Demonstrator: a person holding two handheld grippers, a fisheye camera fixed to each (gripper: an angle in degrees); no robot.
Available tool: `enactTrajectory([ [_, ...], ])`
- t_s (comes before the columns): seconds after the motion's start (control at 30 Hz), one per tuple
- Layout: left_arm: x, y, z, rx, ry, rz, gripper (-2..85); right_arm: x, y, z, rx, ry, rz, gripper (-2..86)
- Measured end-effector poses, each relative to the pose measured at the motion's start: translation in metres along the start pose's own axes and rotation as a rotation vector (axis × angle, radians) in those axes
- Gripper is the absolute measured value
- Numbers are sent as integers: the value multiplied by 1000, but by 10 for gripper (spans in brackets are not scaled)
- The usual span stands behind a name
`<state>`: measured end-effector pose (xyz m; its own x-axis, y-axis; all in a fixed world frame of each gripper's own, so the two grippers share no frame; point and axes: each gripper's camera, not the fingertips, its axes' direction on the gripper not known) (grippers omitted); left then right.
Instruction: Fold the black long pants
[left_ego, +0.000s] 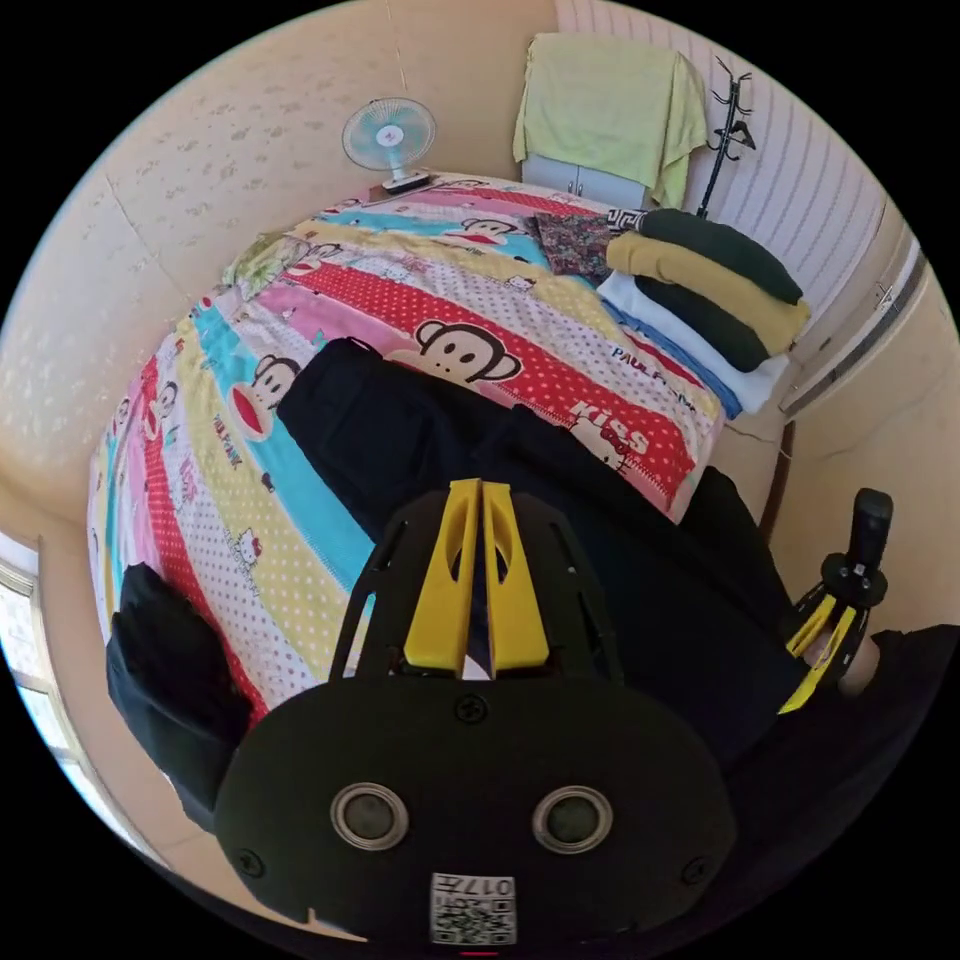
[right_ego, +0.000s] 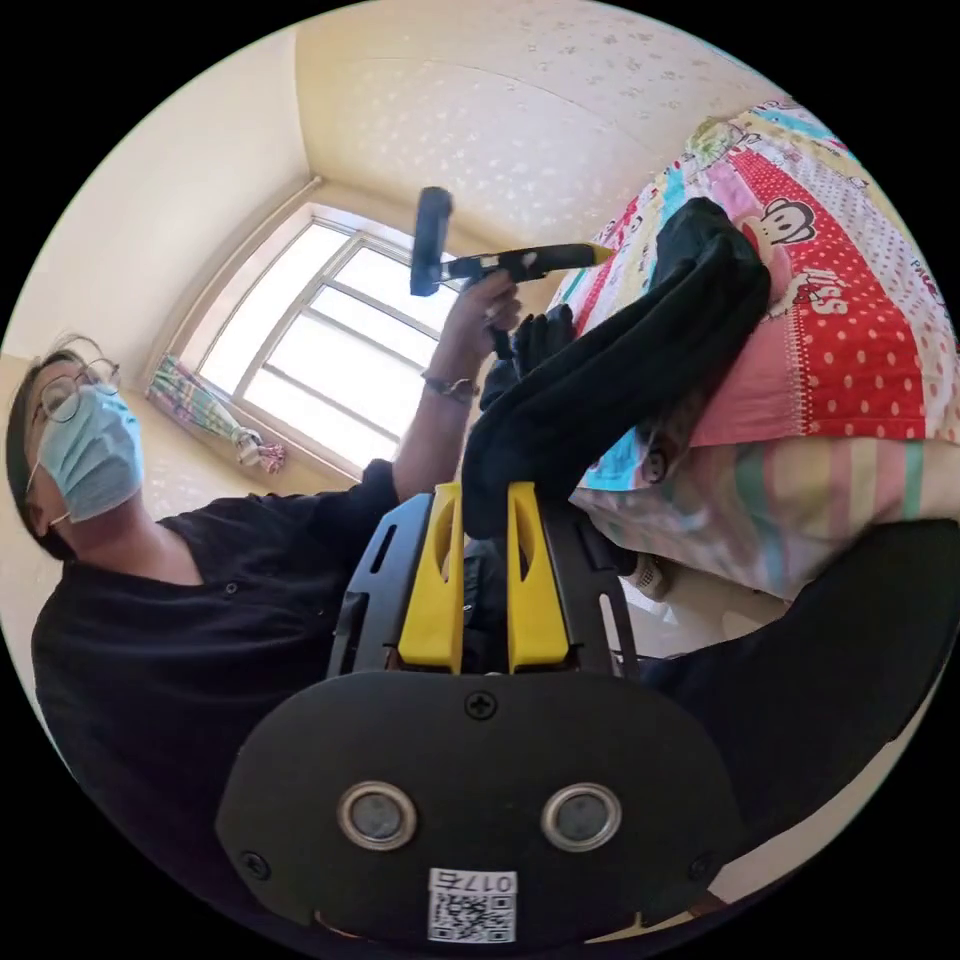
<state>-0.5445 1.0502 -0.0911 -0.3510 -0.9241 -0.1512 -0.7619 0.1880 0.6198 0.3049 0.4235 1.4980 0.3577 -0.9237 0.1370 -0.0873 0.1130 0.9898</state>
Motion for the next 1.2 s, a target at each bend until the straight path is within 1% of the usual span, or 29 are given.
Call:
enactTrajectory([
  [0.07, 5, -5, 44, -78, 238, 92, -10, -21, 22, -22, 52, -156, -42, 71],
  [0.1, 9, -4, 59, -121, 301, 114, -10, -25, 27, -28, 73, -205, -50, 70],
  [0.13, 21, 4, 91, -204, 427, 150, -10, -30, 36, -42, 129, -303, -65, 70],
  [0.17, 30, 18, 110, -208, 528, 147, -10, -33, 44, -55, 196, -362, -64, 69],
  [0.2, 34, 27, 116, -199, 569, 148, -10, -33, 46, -61, 224, -388, -62, 68],
  [0.27, 39, 62, 119, -101, 725, 124, -10, -27, 46, -75, 300, -517, -88, 67],
  [0.3, 38, 69, 118, -84, 765, 114, -10, -26, 43, -76, 317, -551, -99, 67],
  [0.37, 24, 91, 117, -52, 917, 52, -9, -24, 15, -74, 355, -627, -135, 67],
  [0.4, 17, 96, 117, -42, 944, 25, -9, -24, 4, -72, 355, -628, -146, 67],
  [0.47, -19, 118, 113, 45, 1004, -127, -7, -26, -55, -59, 309, -576, -174, 68],
  [0.53, -52, 142, 105, 137, 1011, -251, -3, -26, -104, -46, 284, -495, -199, 72],
  [0.6, -84, 169, 97, 221, 998, -367, 10, -12, -153, -36, 292, -426, -145, 77],
  [0.67, -121, 206, 85, 329, 979, -514, 46, 20, -209, -24, 301, -241, -72, 87],
  [0.7, -128, 214, 81, 336, 961, -539, 52, 30, -220, -21, 299, -197, -45, 90],
  [0.77, -144, 234, 62, 323, 842, -597, 73, 52, -253, -15, 290, -74, -45, 106],
  [0.83, -146, 243, 42, 317, 733, -625, 81, 51, -261, -19, 286, -15, -41, 124],
  [0.9, -144, 243, 17, 335, 634, -627, 80, 36, -253, -28, 286, 45, -54, 140],
  [0.97, -138, 229, -17, 392, 539, -574, 69, 12, -216, -38, 291, 147, -71, 152],
  [1.0, -137, 222, -24, 404, 528, -548, 66, 8, -204, -39, 291, 173, -68, 155],
  [1.07, -139, 182, -43, 421, 525, -445, 60, 3, -147, -46, 314, 256, 5, 168],
  [1.1, -141, 169, -46, 420, 528, -424, 59, 5, -131, -48, 329, 266, 35, 169],
  [1.17, -144, 110, -56, 398, 526, -314, 53, 15, -73, -53, 399, 260, 147, 169],
  [1.2, -143, 94, -57, 381, 516, -285, 51, 18, -61, -53, 417, 248, 163, 168],
])
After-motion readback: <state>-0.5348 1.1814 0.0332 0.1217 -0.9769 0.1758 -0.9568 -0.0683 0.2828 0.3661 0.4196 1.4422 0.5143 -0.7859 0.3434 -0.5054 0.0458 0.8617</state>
